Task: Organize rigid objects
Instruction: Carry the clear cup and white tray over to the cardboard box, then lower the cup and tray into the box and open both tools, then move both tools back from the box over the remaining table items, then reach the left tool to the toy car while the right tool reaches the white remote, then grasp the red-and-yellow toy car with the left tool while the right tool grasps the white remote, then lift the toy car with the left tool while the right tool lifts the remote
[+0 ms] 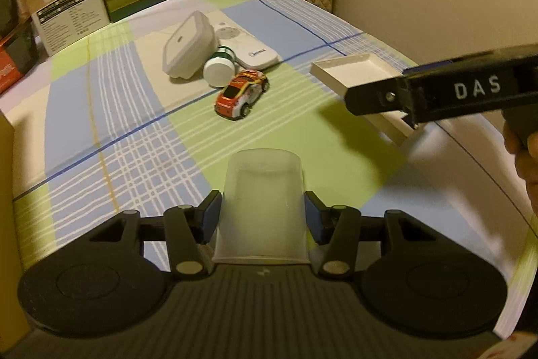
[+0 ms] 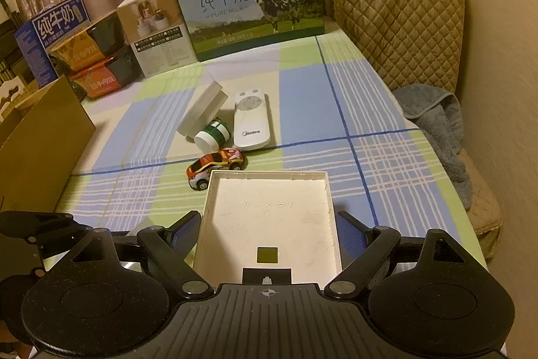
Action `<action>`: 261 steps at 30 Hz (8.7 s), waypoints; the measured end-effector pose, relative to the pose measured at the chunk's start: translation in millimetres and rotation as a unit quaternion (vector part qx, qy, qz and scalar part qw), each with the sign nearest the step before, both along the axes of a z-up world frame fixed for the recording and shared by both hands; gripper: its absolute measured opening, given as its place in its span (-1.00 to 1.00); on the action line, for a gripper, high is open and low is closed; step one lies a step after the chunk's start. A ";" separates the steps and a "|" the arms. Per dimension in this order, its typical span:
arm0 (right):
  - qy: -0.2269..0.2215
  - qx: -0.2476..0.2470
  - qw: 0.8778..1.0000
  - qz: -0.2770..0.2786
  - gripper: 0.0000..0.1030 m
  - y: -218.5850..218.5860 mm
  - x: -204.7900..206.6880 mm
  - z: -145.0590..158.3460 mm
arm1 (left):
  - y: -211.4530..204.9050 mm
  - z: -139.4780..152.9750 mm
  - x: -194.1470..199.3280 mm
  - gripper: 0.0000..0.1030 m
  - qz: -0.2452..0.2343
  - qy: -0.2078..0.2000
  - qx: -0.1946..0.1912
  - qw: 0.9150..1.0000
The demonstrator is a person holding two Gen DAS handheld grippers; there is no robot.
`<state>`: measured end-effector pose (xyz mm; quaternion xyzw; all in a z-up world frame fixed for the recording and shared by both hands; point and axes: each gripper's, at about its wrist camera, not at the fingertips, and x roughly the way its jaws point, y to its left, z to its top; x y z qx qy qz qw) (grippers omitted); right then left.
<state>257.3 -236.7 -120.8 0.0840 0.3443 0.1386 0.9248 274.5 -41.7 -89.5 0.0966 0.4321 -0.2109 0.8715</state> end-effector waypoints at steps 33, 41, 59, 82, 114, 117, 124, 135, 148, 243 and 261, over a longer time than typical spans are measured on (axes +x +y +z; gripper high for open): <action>-0.073 0.035 0.993 0.089 0.60 102.7 -92.2 91.8 | 144.6 163.5 -106.3 -0.08 0.153 -0.118 0.004 0.981; -0.087 0.021 0.980 0.178 0.60 190.7 -101.1 130.7 | 234.5 198.6 -123.6 -0.08 0.204 -0.116 0.028 0.972; -0.086 -0.031 0.958 0.271 0.60 327.0 -45.2 116.5 | 321.2 136.0 -89.8 -0.08 0.228 -0.067 0.043 0.970; -0.069 -0.039 0.961 0.265 0.60 342.6 -30.1 99.6 | 334.8 131.3 -86.8 0.16 0.232 -0.082 0.048 0.968; -0.118 0.001 0.978 0.173 0.78 191.0 -97.9 138.3 | 236.2 189.7 -138.6 0.46 0.229 -0.121 0.010 0.966; -0.118 0.001 0.980 0.159 0.78 166.9 -106.6 139.7 | 214.9 195.5 -142.6 0.55 0.220 -0.124 0.003 0.968; -0.116 0.003 0.986 0.122 0.78 113.8 -123.2 139.8 | 171.0 202.6 -144.8 0.82 0.193 -0.131 -0.017 0.972; -0.095 -0.004 0.994 0.053 0.78 39.4 -127.2 107.5 | 104.8 189.3 -129.3 0.98 0.166 -0.145 -0.035 0.975; -0.064 -0.012 0.998 0.015 0.78 -11.0 -82.3 38.0 | 39.2 115.4 -68.0 0.98 0.113 -0.131 -0.031 0.985; 0.051 -0.047 0.997 0.031 -0.27 27.2 10.6 -16.4 | 22.3 1.3 -2.4 -0.50 0.052 -0.024 -0.032 0.998; 0.023 -0.015 1.000 0.015 -0.09 22.9 24.3 -9.3 | 27.6 -7.3 38.3 -0.42 0.116 -0.027 -0.081 0.990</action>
